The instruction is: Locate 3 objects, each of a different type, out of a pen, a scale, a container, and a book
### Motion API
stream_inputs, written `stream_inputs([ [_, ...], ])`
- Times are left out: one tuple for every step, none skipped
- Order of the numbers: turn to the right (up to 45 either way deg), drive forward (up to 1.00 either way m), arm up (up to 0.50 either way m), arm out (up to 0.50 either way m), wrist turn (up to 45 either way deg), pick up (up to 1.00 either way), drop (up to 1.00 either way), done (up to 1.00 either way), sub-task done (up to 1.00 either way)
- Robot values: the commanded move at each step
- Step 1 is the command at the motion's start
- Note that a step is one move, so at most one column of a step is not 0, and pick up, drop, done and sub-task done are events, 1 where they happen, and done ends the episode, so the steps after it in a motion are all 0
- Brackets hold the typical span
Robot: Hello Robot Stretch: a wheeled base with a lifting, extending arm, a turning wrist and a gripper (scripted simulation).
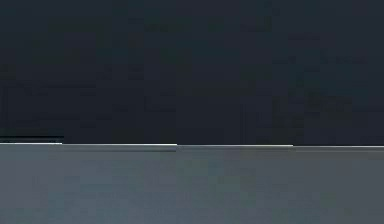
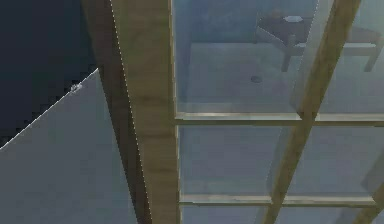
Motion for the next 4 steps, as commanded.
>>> stream_inputs([
  [0.0, 0.15, 0.0, 0.0, 0.0, 0.0, 0.0, 0.0, 0.0],
  [18.0, 0.0, 0.0, 0.0, 0.0, 0.0, 0.0, 0.0, 0.0],
  [0.0, 0.5, 0.0, 0.0, 0.0, 0.0, 0.0, 0.0, 0.0],
  [45.0, 0.0, 0.0, 0.0, 0.0, 0.0, 0.0, 0.0, 0.0],
])
